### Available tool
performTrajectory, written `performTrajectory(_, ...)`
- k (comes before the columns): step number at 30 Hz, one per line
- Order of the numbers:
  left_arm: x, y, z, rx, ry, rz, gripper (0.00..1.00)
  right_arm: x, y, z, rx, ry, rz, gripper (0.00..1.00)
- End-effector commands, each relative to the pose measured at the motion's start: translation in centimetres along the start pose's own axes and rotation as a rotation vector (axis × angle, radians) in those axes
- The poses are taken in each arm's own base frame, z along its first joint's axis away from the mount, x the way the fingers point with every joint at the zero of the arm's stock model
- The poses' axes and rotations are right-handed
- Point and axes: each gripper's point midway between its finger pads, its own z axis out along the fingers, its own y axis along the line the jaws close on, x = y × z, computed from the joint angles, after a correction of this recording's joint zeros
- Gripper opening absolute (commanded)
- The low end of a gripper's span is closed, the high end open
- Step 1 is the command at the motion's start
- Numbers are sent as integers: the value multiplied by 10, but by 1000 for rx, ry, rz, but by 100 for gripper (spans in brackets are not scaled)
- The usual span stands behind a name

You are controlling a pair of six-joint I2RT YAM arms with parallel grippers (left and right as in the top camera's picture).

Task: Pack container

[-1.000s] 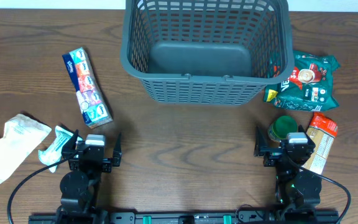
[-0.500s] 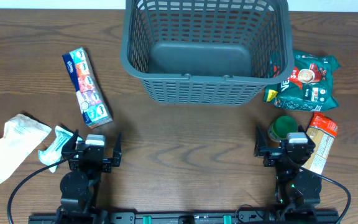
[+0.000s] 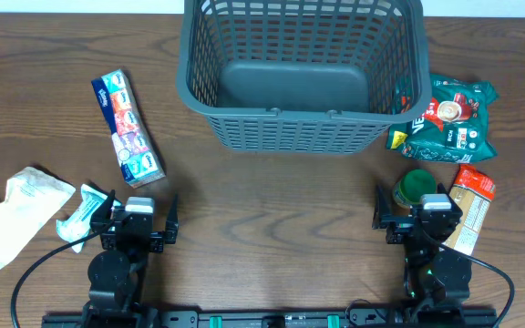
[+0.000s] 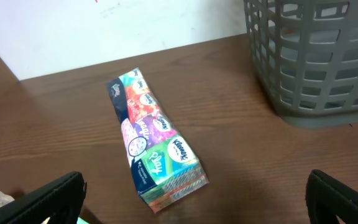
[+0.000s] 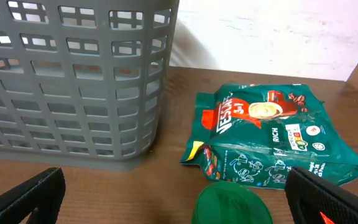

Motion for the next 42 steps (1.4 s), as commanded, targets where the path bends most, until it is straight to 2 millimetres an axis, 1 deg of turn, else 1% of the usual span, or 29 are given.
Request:
performTrajectory(1,11,-3,3,6,23,-2,99,1,-2,0,13,-2,14,99)
performTrajectory(5,11,-3,3,6,23,-2,99,1,-3,0,13,-3,14,99)
performTrajectory(7,11,-3,3,6,23,-2,99,-4,-3,0,14,-22,15,99)
performTrajectory(10,11,-2,3,2,23,-2,99,-4,-3,0,14,-21,15,99)
performTrajectory(13,9,-2,3,0,18,1,99,0,3,0,-17,-6,25,99)
performTrajectory(15,8,-2,3,4,11,-22,99,0,4,0,-25,-2,136,99)
performTrajectory(17,4,-2,2,2,-1,-101,99,-3,9,0,-58,-7,271,99)
performTrajectory(18,-1,0,1,1,-12,-152,99,-7,14,-1,-88,-15,322,99)
performTrajectory(19,-10,2,-3,0,-28,-214,99,-15,19,-4,-122,-29,348,99)
performTrajectory(20,-14,2,-5,0,-35,-230,98,-19,20,-5,-130,-35,347,99)
performTrajectory(22,-28,5,-11,0,-57,-271,99,-32,20,-10,-140,-53,341,99)
performTrajectory(24,-43,9,-19,1,-59,-291,99,-49,19,-18,-139,-64,298,99)
performTrajectory(29,-73,15,-33,2,8,-284,99,-81,14,-34,-121,-16,231,99)
performTrajectory(34,-94,18,-33,9,136,-270,99,-108,12,-37,-112,113,206,99)
performTrajectory(38,-106,9,-27,74,253,-264,99,-128,12,-31,-113,270,165,99)
performTrajectory(40,-109,4,-23,104,315,-263,99,-141,12,-28,-109,369,164,99)
performTrajectory(42,-113,3,-18,109,361,-260,99,-156,11,-28,-106,454,164,99)
